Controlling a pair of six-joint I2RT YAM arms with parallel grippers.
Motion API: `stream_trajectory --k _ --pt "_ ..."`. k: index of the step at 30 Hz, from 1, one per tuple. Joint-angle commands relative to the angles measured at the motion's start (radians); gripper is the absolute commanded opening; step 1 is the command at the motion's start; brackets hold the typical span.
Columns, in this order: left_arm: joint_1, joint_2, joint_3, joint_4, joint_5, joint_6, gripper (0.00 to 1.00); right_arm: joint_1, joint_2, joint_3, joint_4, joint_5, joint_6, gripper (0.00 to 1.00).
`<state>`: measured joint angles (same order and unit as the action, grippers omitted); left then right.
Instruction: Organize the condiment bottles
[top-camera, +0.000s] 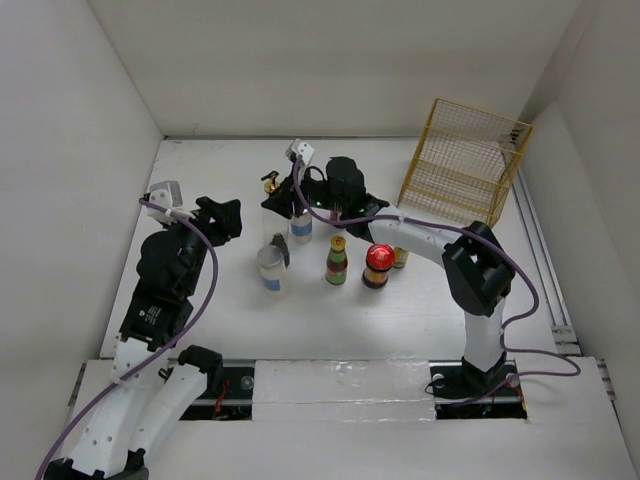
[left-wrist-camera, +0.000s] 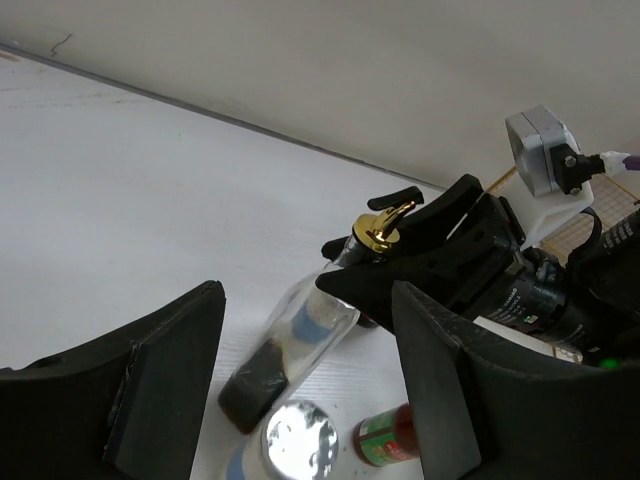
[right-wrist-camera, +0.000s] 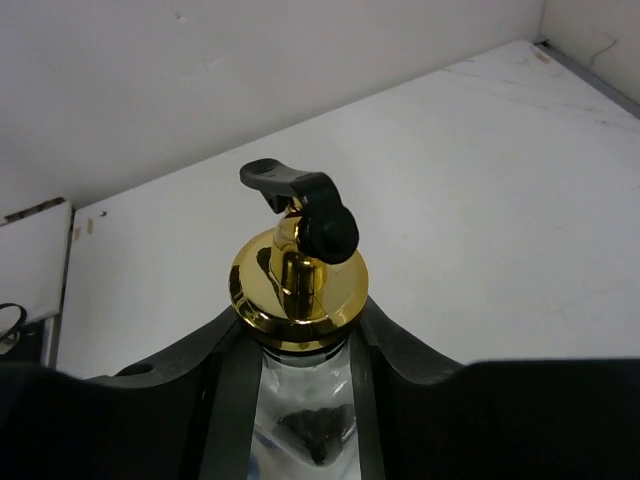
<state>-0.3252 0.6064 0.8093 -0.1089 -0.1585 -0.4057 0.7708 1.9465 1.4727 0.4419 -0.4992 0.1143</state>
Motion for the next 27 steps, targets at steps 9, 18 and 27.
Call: stream_trajectory --k 9,18,27 --pt "0.005 -0.026 -0.007 0.032 -0.004 -0.005 0.63 0.015 -0.058 0.152 0.262 -0.021 0.168 0.15" --pt "0.005 -0.071 -0.007 0.032 -0.082 -0.024 0.63 0.015 -0.162 0.322 0.118 0.200 -0.071 0.15" --pt "0.005 -0.071 -0.007 0.032 -0.052 -0.024 0.63 -0.165 -0.282 0.414 0.008 0.458 -0.177 0.13"
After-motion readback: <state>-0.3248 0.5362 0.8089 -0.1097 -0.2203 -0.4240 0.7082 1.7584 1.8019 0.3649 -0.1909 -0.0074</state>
